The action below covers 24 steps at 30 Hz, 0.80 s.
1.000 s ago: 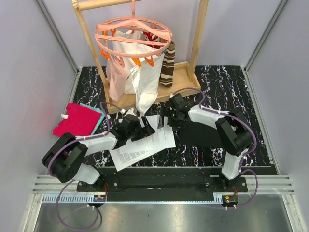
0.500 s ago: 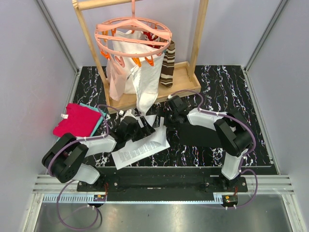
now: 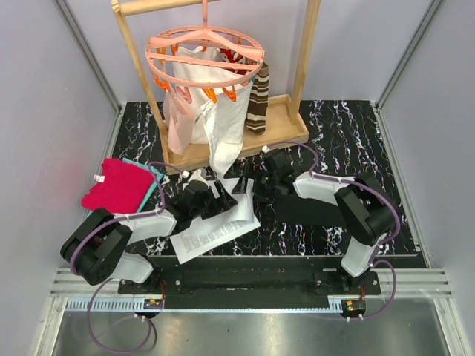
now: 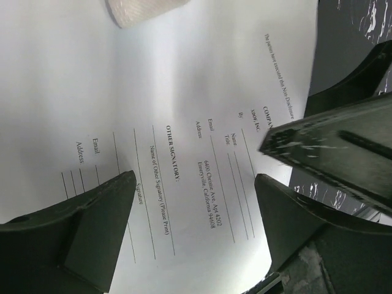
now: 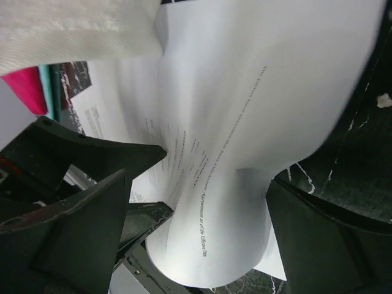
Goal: Put the files into the folder
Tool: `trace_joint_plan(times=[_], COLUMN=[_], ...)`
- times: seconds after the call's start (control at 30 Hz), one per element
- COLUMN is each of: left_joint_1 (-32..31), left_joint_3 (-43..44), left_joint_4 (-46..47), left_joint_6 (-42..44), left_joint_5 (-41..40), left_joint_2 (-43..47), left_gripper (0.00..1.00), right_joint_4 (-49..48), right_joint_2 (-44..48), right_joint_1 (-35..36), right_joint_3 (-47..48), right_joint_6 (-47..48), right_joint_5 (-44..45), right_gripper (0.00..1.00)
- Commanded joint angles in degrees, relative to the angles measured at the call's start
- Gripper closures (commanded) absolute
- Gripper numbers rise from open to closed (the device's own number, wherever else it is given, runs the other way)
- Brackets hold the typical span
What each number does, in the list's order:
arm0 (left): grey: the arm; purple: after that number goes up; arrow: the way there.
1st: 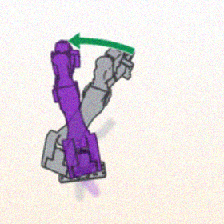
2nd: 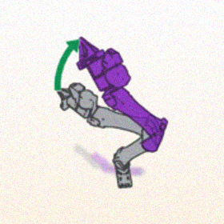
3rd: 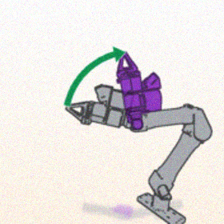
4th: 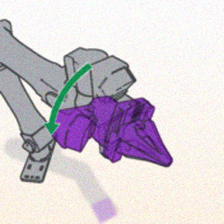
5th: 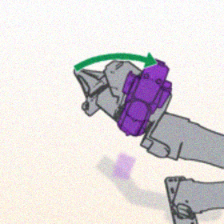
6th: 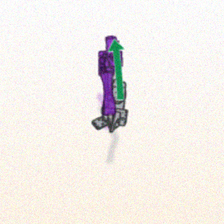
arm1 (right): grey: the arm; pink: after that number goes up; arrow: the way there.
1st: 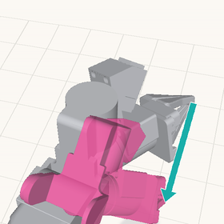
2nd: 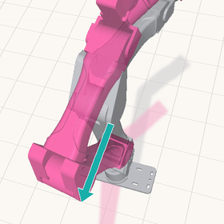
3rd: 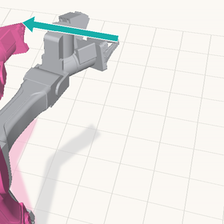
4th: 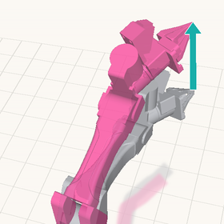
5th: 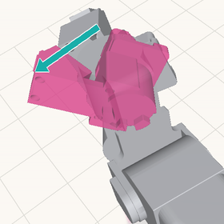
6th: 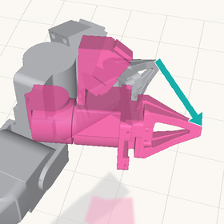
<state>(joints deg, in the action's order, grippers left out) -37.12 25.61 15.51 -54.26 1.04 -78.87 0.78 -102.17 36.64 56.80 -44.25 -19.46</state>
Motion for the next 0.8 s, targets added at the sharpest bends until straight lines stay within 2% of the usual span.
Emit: trace_joint_plan(times=[0.0, 0.13, 0.27, 0.4, 0.57, 0.63, 0.77], left_joint_1=[0.03, 0.03, 0.12, 0.03, 0.12, 0.03, 0.03], left_joint_3=[-0.91, -0.47, -0.03, 0.06, -0.12, -0.03, 0.50], left_joint_4=[-2.41, -2.41, -2.50, -3.20, -3.99, -4.08, -4.43], left_joint_6=[2.58, 3.11, 3.46, 4.07, 4.86, 5.30, 6.18], left_joint_5=[0.81, 1.95, 2.56, 2.39, 1.78, 1.69, 1.95], left_joint_2=[1.61, 1.26, 1.26, 1.88, 2.93, 3.11, 3.28], left_gripper=[0.14, 0.14, 0.14, 0.14, 0.14, 0.14, 0.14], right_joint_4=[-7.17, -11.23, -14.66, -12.39, -7.90, -6.84, -7.10], right_joint_2=[4.87, 3.30, 1.97, 2.85, 5.40, 5.58, 3.91], right_joint_1=[-1.92, -2.19, -2.19, -2.19, -2.19, -2.19, -2.19], right_joint_3=[-1.68, -2.21, -3.36, -3.53, -3.80, -3.88, -3.62], right_joint_6=[-1.19, -1.80, -2.16, 0.91, 7.24, 7.77, 7.34], right_joint_5=[-1.45, -6.53, -7.70, -6.73, -5.24, -5.41, -7.08], right_gripper=[0.00, 0.00, 0.00, 0.00, 0.07, 0.12, 0.45])
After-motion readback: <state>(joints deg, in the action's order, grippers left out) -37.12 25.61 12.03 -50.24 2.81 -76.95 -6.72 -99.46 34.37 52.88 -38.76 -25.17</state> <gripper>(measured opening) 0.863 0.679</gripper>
